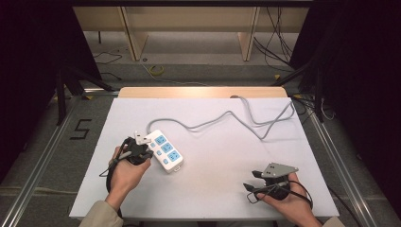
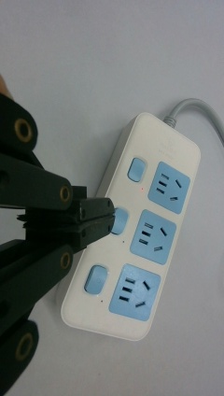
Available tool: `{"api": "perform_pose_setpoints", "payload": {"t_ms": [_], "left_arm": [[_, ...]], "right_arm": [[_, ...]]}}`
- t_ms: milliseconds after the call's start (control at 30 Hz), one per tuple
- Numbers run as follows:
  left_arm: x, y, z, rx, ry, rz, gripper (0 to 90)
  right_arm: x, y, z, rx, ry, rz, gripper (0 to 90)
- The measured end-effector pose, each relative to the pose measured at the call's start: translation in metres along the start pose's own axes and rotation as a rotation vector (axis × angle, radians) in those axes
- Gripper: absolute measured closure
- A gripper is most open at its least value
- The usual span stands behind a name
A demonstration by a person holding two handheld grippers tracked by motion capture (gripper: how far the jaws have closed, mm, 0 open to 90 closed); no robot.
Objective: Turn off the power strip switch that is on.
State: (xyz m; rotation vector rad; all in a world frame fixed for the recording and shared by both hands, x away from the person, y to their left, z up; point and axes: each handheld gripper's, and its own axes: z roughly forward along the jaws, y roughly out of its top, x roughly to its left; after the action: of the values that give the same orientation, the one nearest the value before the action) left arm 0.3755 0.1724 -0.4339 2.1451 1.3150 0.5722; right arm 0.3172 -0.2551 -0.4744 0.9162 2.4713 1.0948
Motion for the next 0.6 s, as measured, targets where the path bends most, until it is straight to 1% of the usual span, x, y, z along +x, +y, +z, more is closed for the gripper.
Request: {"api": "perform_pose_setpoints", "payload": {"t_ms": [600], "left_arm": [[0.005, 0.011, 0.006, 0.024, 0.004, -0.009, 89.7]], "right_arm": [[0.000, 0.000, 0.000, -0.002, 0.001, 0.000, 42.8]]}}
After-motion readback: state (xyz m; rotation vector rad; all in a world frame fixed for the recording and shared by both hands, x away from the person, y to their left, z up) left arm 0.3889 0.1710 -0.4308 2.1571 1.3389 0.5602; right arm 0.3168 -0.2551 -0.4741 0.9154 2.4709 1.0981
